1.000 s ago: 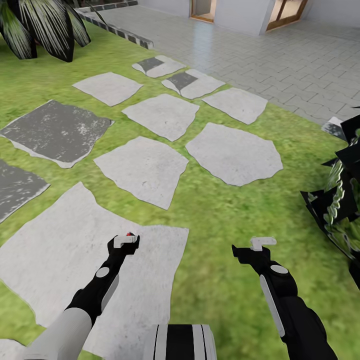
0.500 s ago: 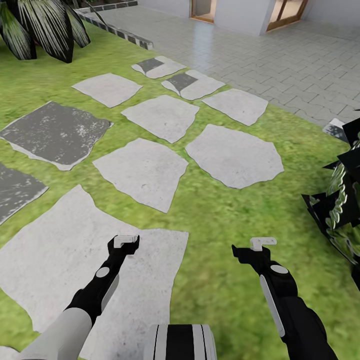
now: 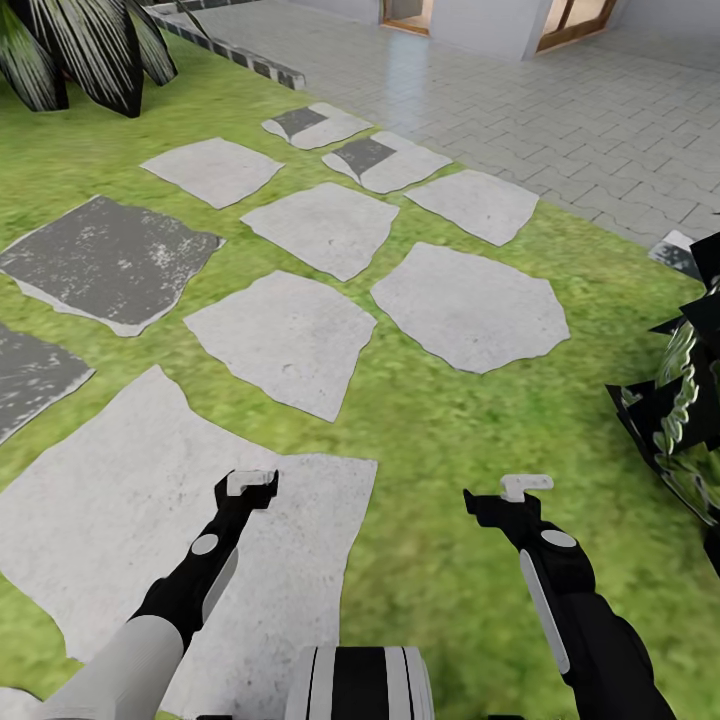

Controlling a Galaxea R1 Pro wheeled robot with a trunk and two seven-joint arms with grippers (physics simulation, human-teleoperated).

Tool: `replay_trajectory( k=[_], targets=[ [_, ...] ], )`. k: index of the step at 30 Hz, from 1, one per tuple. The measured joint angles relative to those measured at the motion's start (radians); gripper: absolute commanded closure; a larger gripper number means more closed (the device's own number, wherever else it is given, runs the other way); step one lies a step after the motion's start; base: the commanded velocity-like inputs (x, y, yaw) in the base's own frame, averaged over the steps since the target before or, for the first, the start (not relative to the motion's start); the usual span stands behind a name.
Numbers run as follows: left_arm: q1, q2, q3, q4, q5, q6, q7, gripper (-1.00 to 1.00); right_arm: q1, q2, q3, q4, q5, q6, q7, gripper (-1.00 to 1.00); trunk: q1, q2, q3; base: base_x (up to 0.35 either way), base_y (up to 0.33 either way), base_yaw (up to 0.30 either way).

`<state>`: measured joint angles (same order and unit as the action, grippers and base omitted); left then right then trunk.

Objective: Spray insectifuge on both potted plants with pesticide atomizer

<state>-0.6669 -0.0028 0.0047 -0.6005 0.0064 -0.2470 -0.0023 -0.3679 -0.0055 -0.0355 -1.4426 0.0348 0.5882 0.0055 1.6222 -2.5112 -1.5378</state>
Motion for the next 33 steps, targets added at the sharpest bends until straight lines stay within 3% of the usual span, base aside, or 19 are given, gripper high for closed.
replay_trajectory(
  k=[3, 8, 13, 18, 33],
  targets=[
    [0.000, 0.000, 0.001, 0.000, 0.000, 0.000, 0.000, -1.00, 0.000, 0.000, 0.000, 0.000, 0.000, 0.000, 0.000, -1.00, 0.000, 0.000, 0.000, 0.000, 0.000, 0.000],
    [0.000, 0.000, 0.001, 0.000, 0.001, 0.000, 0.001, -1.00, 0.000, 0.000, 0.000, 0.000, 0.000, 0.000, 0.000, -1.00, 0.002, -0.001, -0.019, 0.000, 0.000, 0.000],
    [0.000, 0.000, 0.000, 0.000, -0.003, 0.000, 0.001, -1.00, 0.000, 0.000, 0.000, 0.000, 0.000, 0.000, 0.000, -1.00, 0.002, -0.001, -0.019, 0.000, 0.000, 0.000],
    [0.000, 0.000, 0.000, 0.000, -0.003, 0.000, 0.001, -1.00, 0.000, 0.000, 0.000, 0.000, 0.000, 0.000, 0.000, -1.00, 0.005, -0.002, -0.039, 0.000, 0.000, 0.000],
    [0.000, 0.000, -0.001, 0.000, -0.004, 0.000, 0.000, -1.00, 0.000, 0.000, 0.000, 0.000, 0.000, 0.000, 0.000, -1.00, 0.005, -0.002, -0.043, 0.000, 0.000, 0.000]
  ],
)
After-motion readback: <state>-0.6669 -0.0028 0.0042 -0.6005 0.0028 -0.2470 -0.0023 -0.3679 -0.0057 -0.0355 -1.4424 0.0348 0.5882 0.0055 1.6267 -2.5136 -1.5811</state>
